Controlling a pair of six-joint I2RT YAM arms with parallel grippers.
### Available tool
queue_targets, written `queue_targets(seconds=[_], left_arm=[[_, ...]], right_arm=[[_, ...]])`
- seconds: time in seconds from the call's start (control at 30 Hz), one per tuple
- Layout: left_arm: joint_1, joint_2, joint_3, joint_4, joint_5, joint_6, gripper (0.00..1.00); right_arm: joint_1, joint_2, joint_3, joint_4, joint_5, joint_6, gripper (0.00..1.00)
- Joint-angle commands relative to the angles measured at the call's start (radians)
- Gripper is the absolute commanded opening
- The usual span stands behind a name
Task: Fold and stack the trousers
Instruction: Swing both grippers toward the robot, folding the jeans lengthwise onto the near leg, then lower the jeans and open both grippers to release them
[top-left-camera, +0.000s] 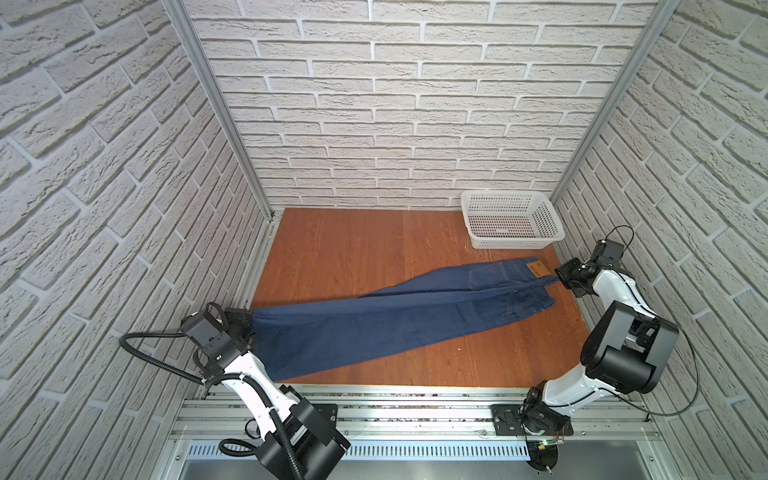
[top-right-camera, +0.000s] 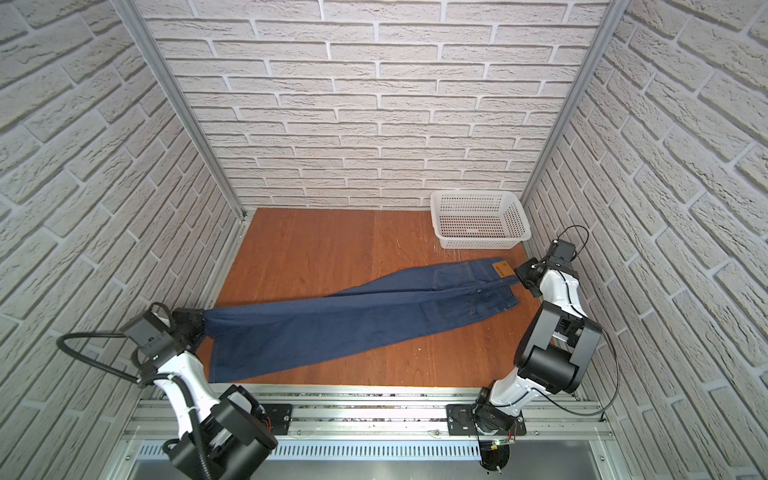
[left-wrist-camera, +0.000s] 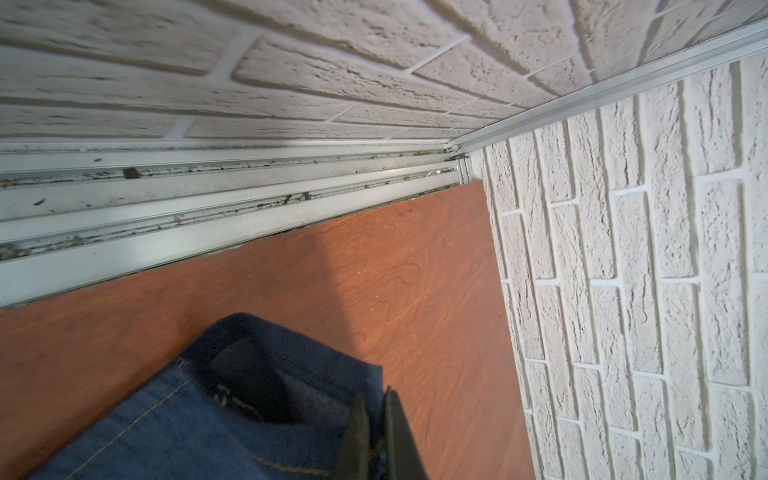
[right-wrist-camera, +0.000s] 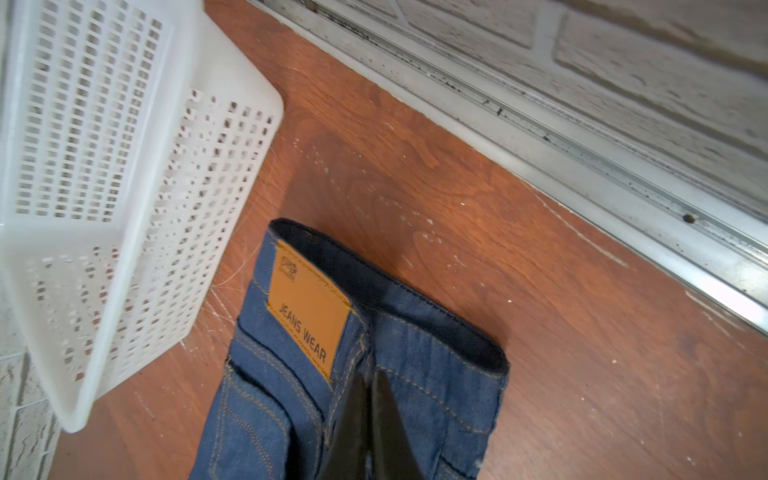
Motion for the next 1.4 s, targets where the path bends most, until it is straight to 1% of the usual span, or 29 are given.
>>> queue_targets(seconds=[0.0, 0.13, 0.27, 0.4, 0.6, 0.77, 1.0, 1.2, 1.37], left_arm=[[0.020, -0.055, -0.017, -0.046, -0.052, 0.025, 0.00], [0.042, -0.117, -0.006, -0.085, -0.050, 0.023, 0.00], [0.047, -0.105, 0.056, -0.104, -0.031, 0.015, 0.00], [0.049, -0.110, 0.098, -0.137, -0.028, 0.040, 0.00], [0.055, -0.145, 0.072, -0.162, -0.030, 0.051, 0.00], [0.066, -0.172, 0.018, -0.175, -0.064, 0.045, 0.00], [0.066, -0.162, -0.044, -0.199, -0.125, 0.033, 0.00], [0.067, -0.158, -0.040, -0.257, -0.203, 0.025, 0.00], [0.067, -0.156, -0.039, -0.272, -0.220, 0.026, 0.00]], right_arm=[[-0.017, 0.014, 0.010, 0.018, 0.044, -0.024, 0.05], [-0.022, 0.006, 0.018, 0.020, 0.032, -0.018, 0.05], [-0.023, -0.012, 0.051, -0.003, 0.012, -0.003, 0.05], [-0.026, -0.069, 0.049, -0.019, 0.014, 0.004, 0.05], [-0.041, -0.149, -0.011, -0.016, 0.056, 0.001, 0.05], [-0.051, -0.117, -0.043, -0.021, 0.072, -0.008, 0.05], [-0.051, -0.062, -0.090, -0.017, 0.111, -0.011, 0.05], [-0.051, -0.051, -0.093, -0.045, 0.160, -0.005, 0.05], [-0.051, -0.049, -0.108, -0.051, 0.184, -0.002, 0.05]])
